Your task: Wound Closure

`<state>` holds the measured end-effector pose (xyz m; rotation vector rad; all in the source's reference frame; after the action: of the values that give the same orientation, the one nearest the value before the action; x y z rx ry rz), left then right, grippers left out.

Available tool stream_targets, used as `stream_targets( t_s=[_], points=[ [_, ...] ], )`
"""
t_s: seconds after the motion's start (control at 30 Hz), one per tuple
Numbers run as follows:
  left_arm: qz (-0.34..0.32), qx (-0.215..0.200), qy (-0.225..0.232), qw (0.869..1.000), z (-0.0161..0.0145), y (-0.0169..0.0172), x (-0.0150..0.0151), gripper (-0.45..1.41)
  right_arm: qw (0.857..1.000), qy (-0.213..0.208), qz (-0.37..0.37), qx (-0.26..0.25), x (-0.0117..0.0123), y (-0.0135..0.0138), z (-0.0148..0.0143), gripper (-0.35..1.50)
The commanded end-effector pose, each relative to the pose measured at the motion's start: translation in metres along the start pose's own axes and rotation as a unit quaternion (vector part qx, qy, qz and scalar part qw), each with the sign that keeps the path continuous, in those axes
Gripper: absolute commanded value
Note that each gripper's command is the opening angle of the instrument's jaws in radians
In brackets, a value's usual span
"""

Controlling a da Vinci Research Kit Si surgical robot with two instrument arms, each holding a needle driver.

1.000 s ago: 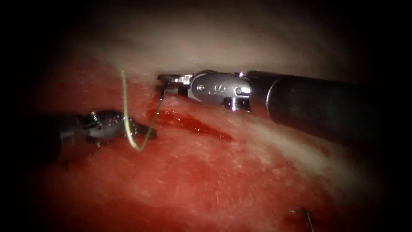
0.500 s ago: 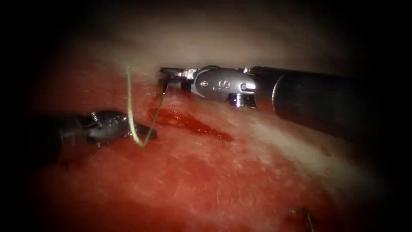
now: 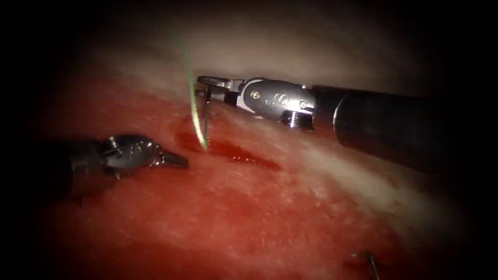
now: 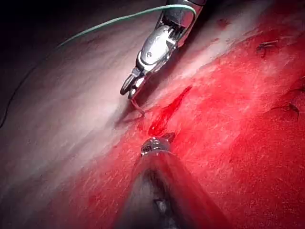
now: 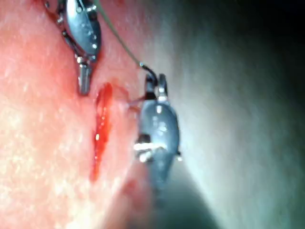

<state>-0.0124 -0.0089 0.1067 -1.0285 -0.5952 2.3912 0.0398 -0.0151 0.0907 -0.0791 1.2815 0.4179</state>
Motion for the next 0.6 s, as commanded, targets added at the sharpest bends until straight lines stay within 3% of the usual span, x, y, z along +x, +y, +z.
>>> stream_targets(
  t_s=[0.03, 0.27, 0.6],
  points=[
    [0.0, -0.001, 0.0, 1.0, 0.0008, -0.0002, -0.0001, -0.45, 1.0, -0.001, 0.011, -0.005, -0.0001, -0.0001, 0.001, -0.35],
    [0.0, -0.001, 0.0, 1.0, 0.0008, -0.0002, -0.0001, -0.45, 0.995, -0.017, 0.091, -0.035, -0.0002, -0.0004, 0.0008, -0.35],
    [0.0, 0.0, 0.0, 1.0, 0.001, -0.0001, 0.0001, -0.45, 0.991, -0.02, 0.108, -0.07, 0.0001, 0.0003, -0.0003, -0.35]
  ],
)
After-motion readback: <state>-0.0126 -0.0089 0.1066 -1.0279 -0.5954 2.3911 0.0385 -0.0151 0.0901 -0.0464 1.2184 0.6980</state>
